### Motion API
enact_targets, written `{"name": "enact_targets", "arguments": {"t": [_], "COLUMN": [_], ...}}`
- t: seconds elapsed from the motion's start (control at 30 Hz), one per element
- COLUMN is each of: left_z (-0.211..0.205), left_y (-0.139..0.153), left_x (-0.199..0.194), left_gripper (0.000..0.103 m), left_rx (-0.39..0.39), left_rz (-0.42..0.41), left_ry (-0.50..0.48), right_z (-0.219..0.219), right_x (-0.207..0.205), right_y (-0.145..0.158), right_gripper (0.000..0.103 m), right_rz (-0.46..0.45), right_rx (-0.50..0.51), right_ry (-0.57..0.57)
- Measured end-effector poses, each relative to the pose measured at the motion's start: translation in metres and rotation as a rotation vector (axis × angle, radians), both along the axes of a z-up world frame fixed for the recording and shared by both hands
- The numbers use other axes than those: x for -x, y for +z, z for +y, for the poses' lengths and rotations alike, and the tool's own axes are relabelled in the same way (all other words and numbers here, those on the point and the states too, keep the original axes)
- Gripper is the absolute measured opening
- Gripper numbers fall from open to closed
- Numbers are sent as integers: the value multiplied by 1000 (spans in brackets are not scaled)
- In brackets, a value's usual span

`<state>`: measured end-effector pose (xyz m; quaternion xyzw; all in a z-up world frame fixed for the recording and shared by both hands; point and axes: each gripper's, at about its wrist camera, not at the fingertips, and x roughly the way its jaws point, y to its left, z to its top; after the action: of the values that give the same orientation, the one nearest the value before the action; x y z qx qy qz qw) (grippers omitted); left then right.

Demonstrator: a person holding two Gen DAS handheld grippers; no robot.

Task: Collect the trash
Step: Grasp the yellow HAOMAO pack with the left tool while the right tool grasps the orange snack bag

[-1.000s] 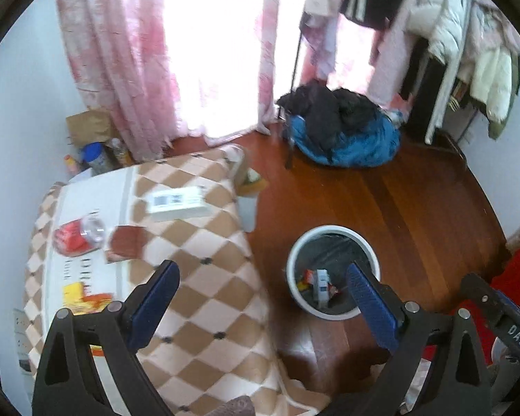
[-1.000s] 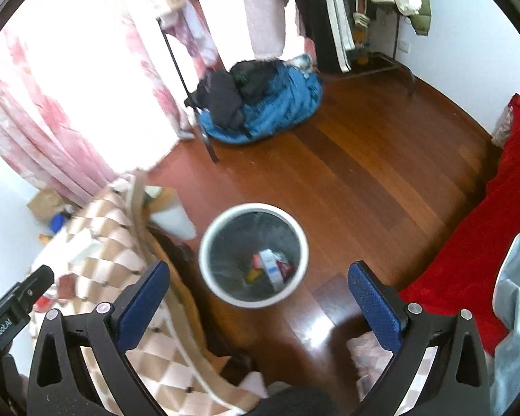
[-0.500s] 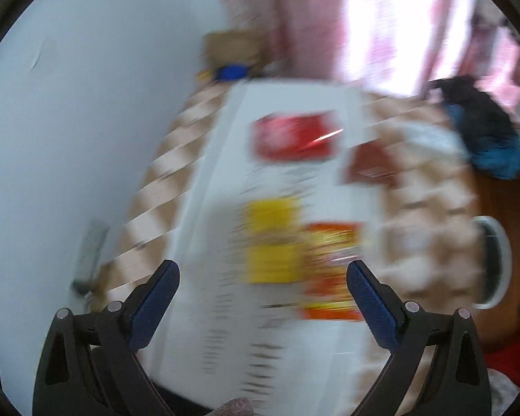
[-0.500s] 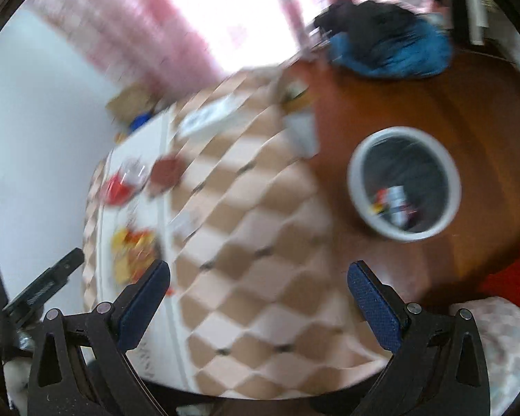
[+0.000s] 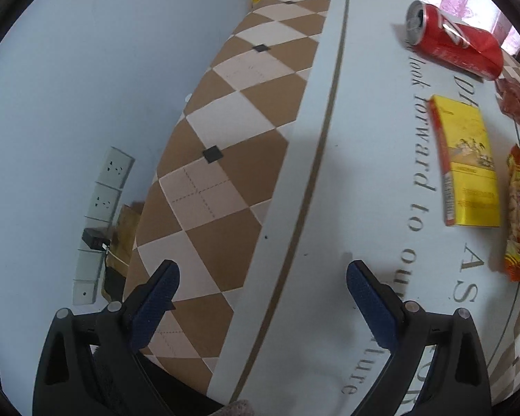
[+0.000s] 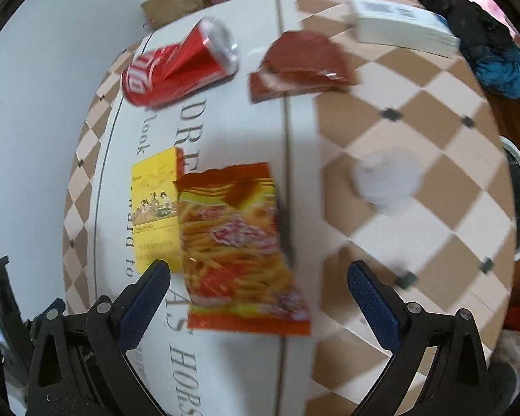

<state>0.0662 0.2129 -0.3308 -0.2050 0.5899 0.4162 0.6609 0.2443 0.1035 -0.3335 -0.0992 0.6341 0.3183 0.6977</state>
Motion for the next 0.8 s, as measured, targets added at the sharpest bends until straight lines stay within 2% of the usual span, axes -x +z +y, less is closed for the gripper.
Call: {"name": "enact_targets", "arguments": {"t": [0.07, 0.17, 0.23, 0.33, 0.43, 0.5, 0.67, 0.8], "left_z": [4, 6, 7, 6, 3, 0, -9, -15], "left_y": [-2, 0, 3, 9, 15, 19, 20, 8], "left_x": [0, -1, -4, -13, -28, -42, -85, -121], "left_gripper": [99, 99, 99, 99, 99, 99, 99, 99], "left_rx": [5, -2, -8, -2, 18, 39, 120, 182], "left_rz": [-7, -14, -17, -35, -69, -93, -139, -122], "left_ry": [1, -7, -14, -25, -43, -62, -118, -171], "right_z": [13, 24, 27, 24, 9, -7, -44, -70], "right_x": [4, 11, 15, 13, 4, -4, -21, -46], "right_y": [-9, -8, -5, -3, 5, 15, 48, 57], "right_gripper": [95, 85, 62, 42, 26, 22, 22, 22], "right_rz": [0, -67, -113, -128, -114, -102, -98, -138], "right_rx": [15, 39, 43, 43, 14, -14, -97, -58], "right_ry": [15, 42, 59, 77, 70, 52, -23, -80]}}
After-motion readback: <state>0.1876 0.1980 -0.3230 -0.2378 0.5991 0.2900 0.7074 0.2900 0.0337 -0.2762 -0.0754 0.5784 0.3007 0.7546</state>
